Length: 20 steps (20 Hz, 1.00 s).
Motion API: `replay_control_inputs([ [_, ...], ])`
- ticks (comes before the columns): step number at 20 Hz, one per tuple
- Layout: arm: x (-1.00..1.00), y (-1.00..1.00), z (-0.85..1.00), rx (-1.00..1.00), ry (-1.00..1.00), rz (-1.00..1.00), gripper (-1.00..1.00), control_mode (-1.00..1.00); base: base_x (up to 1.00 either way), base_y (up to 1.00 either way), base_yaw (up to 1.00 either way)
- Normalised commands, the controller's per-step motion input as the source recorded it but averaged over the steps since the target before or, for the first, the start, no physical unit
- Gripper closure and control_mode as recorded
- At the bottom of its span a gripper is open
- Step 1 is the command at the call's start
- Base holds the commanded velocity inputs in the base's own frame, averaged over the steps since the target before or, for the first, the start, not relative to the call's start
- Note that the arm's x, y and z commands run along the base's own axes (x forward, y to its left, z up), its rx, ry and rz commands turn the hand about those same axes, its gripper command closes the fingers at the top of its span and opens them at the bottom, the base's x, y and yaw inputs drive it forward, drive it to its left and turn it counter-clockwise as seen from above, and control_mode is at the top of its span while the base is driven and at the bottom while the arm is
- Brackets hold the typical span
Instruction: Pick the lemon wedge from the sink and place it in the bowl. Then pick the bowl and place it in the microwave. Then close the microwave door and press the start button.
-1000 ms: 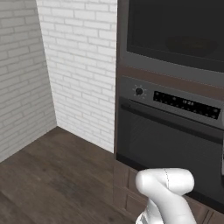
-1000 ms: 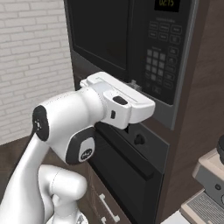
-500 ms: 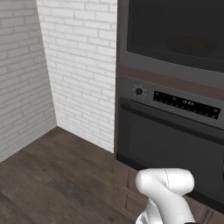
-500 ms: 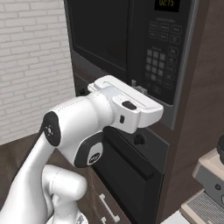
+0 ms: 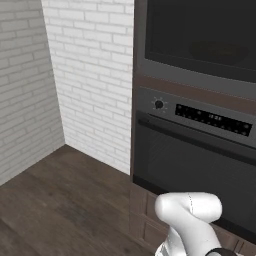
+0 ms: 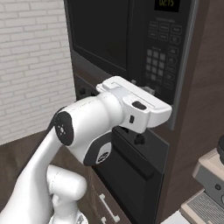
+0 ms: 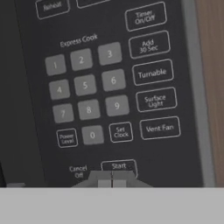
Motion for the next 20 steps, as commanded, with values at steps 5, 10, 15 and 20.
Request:
replay_control_inputs([
  [5, 0.46, -0.02, -0.29, 0.00, 0.00, 0.00, 1.00, -1.00, 0.00, 0.00, 0.00],
  [10, 0.43, -0.42, 0.01, 0.05, 0.00, 0.00, 1.00, -1.00, 0.00, 0.00, 0.00],
  [15, 0.27, -0.68, 0.02, 0.11, 0.00, 0.00, 1.00, -1.00, 0.00, 0.00, 0.00],
  [20, 0.08, -0.37, 0.28, 0.09, 0.01, 0.01, 1.00, -1.00, 0.00, 0.00, 0.00],
])
